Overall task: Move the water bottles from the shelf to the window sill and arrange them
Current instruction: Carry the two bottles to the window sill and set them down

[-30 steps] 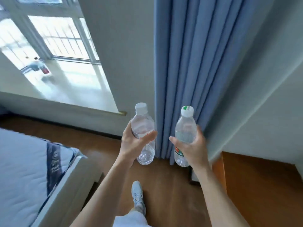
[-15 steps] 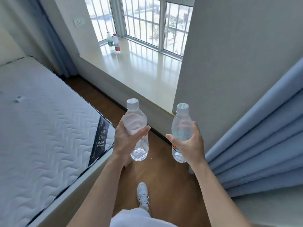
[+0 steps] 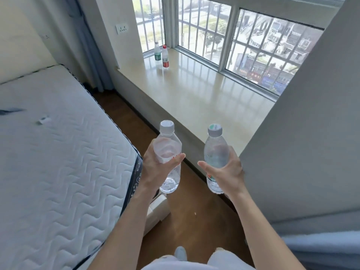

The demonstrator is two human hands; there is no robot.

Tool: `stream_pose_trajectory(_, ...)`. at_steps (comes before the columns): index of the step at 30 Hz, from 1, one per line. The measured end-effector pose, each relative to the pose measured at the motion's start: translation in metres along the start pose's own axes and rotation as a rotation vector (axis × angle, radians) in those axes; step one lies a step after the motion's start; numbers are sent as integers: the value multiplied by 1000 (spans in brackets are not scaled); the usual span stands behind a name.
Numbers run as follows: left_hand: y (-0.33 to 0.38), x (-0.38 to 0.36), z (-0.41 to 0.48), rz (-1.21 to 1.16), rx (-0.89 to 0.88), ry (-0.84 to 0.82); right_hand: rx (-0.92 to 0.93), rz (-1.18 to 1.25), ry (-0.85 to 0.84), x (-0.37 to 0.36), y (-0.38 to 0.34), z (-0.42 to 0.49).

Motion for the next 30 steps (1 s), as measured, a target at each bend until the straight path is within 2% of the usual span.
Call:
stream_pose_trajectory(11, -9, -17, 136, 60, 50, 118, 38, -10, -168, -61, -3, 153)
stream_pose_trajectory(21, -2, -40, 275, 38, 95, 341, 147, 36, -328, -116, -39, 329)
stream_pose_trajectory(30, -17, -27, 342, 55, 171, 453, 194, 48, -481, -180, -51, 396)
Point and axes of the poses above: each hand's wrist, its own z-axis towards the middle knuckle, its own x-axis out of the back of the hand, y = z × x, the point moved 3 cm from there along z, towards the middle knuckle
